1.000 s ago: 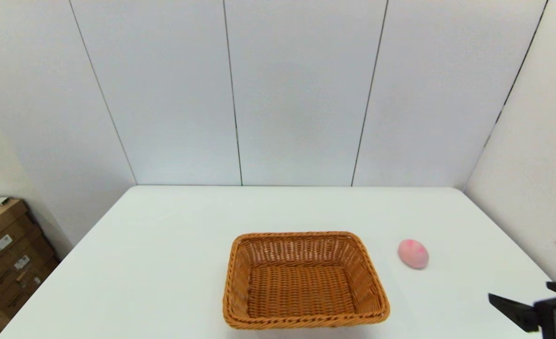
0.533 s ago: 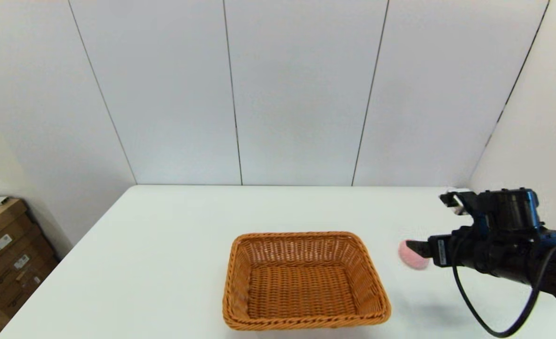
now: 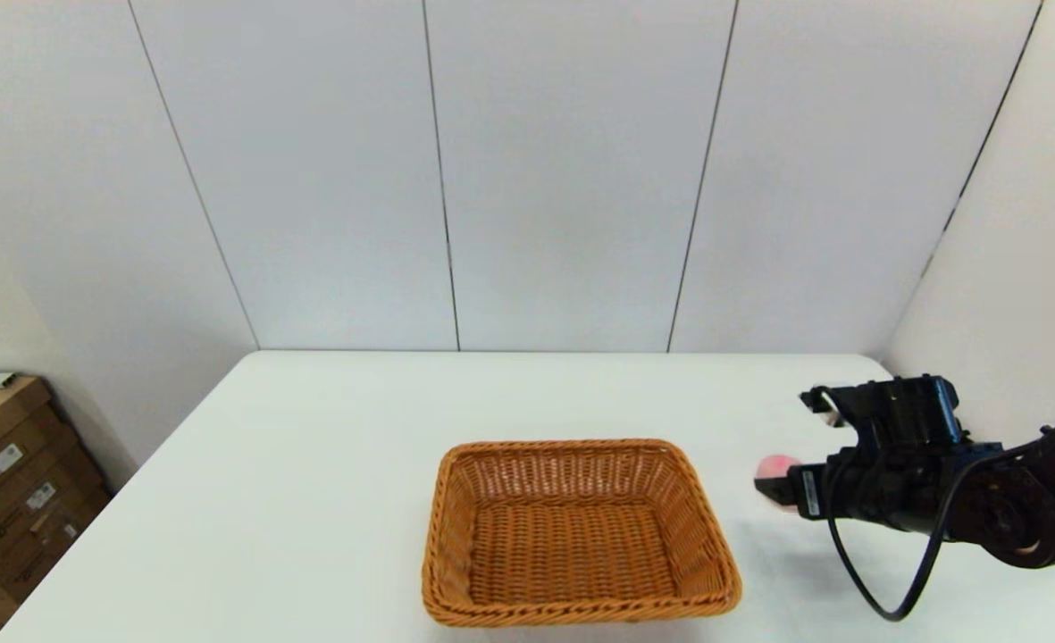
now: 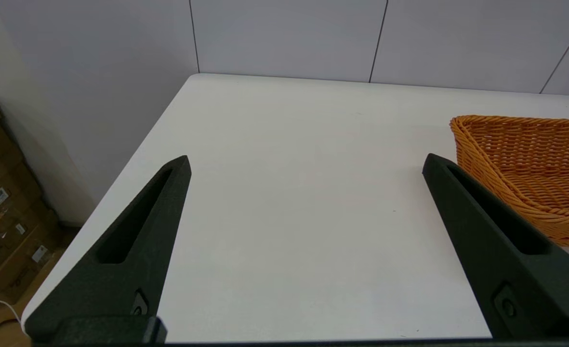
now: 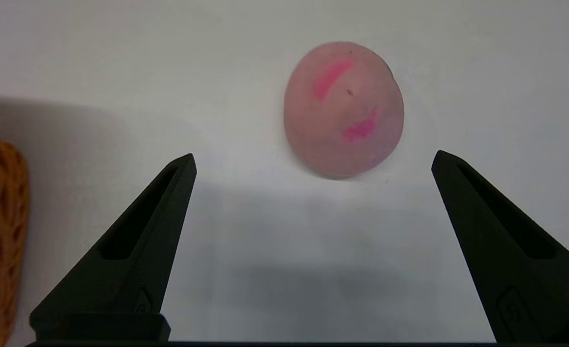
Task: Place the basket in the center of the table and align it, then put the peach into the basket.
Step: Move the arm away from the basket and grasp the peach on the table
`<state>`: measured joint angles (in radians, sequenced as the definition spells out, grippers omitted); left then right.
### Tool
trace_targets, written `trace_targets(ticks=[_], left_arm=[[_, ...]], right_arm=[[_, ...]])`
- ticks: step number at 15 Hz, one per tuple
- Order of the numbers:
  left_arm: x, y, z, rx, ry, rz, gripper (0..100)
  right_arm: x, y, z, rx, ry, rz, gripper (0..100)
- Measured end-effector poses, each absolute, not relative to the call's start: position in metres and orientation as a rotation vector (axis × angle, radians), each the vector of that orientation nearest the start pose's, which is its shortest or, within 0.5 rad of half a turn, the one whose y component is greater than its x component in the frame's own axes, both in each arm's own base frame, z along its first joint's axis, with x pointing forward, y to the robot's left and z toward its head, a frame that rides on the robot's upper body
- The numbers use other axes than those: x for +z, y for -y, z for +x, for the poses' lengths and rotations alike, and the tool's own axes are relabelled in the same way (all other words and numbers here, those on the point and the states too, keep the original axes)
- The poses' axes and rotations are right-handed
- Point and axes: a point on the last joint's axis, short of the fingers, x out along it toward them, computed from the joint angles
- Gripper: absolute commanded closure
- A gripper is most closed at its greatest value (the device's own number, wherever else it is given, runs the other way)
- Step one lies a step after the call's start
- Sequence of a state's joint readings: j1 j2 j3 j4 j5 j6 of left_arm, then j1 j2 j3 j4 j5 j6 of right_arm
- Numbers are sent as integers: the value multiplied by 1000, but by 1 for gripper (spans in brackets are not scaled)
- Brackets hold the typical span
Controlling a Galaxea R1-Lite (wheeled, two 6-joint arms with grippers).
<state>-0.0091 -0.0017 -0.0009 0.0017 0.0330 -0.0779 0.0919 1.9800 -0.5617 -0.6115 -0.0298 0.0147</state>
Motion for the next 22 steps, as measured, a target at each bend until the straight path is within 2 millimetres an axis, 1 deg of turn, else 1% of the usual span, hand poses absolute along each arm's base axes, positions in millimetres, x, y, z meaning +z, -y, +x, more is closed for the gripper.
trace_targets(ticks=[9,10,14,22], left_arm=[[75,-1,-23,24,1,-80,0],[75,-1,-23,24,1,-81,0],[75,-1,-23,24,1,-81,0],[75,-1,-23,24,1,-82,0]], right_arm=[[21,-14,310,-14,-836,-32,0],[19,-13,311,-15,-839,-31,100],[16,-14,312,-10,-847,-29,100],[13,-14,307,-7,-866,-30,100]])
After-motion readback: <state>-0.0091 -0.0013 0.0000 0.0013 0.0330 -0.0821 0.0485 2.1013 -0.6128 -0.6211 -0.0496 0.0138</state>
